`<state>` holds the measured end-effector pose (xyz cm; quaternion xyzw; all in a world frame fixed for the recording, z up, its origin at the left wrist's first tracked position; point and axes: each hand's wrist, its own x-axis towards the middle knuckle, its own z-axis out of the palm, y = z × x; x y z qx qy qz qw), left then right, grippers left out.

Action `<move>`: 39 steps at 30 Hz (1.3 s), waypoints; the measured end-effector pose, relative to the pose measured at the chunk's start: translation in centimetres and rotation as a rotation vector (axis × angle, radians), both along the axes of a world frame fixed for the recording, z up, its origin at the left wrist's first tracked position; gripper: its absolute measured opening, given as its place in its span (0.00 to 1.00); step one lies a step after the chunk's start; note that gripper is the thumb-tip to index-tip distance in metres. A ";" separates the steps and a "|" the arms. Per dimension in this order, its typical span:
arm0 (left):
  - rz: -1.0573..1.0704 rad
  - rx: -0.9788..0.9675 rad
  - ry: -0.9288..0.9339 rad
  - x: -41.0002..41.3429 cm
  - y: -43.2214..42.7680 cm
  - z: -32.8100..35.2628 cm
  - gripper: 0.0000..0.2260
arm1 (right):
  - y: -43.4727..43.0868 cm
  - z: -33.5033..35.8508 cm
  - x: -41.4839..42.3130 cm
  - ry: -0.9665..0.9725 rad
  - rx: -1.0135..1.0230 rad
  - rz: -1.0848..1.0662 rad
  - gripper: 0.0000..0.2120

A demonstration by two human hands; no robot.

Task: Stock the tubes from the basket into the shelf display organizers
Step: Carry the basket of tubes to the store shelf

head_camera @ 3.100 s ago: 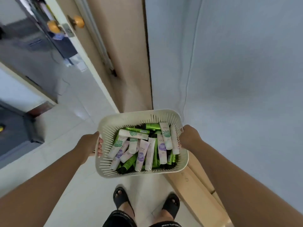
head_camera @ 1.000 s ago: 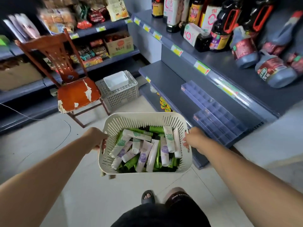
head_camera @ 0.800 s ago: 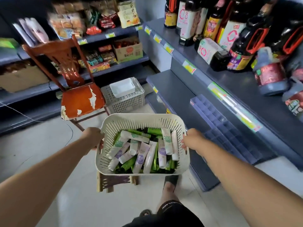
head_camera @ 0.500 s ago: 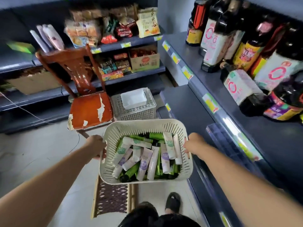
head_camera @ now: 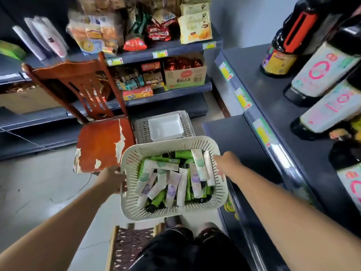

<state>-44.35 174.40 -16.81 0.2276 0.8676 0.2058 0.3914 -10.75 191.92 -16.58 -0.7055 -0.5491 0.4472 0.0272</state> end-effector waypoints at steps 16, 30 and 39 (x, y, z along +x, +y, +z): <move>-0.133 -0.082 0.092 -3.7 12.1 -7.6 0.06 | 12.3 -9.6 -6.0 -0.132 -0.180 0.021 0.21; -0.076 -0.212 -0.049 -10.0 13.2 -20.6 0.07 | 11.9 -16.3 -11.4 -0.163 -0.277 -0.161 0.12; -0.143 -0.243 0.029 -8.1 13.6 -33.7 0.05 | 12.1 -25.8 -12.5 0.003 -0.257 -0.261 0.18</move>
